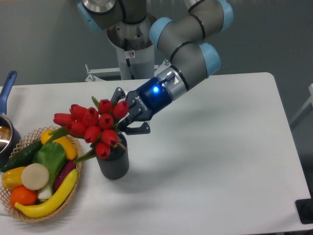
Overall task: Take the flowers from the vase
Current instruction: 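Lift the gripped tulip bunch up out of the vase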
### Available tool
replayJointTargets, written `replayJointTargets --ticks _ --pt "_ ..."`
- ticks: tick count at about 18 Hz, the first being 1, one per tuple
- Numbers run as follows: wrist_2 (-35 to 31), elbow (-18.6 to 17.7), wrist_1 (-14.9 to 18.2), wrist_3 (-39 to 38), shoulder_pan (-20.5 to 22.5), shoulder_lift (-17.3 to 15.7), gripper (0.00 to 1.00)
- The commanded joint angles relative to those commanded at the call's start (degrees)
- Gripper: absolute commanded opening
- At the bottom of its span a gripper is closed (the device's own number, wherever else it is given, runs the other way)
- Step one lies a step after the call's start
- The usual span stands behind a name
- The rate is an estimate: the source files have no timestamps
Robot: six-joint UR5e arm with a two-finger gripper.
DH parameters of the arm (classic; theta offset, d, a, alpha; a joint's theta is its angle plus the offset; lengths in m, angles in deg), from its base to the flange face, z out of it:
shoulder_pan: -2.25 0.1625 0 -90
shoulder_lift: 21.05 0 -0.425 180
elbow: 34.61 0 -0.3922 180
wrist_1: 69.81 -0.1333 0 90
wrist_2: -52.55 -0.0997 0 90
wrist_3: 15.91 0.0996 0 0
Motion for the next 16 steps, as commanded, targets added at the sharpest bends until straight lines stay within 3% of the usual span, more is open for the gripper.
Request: replayJointTargets --ticks 16 --pt "5.98 0.09 0.00 -7.04 2.64 -2.90 0.17"
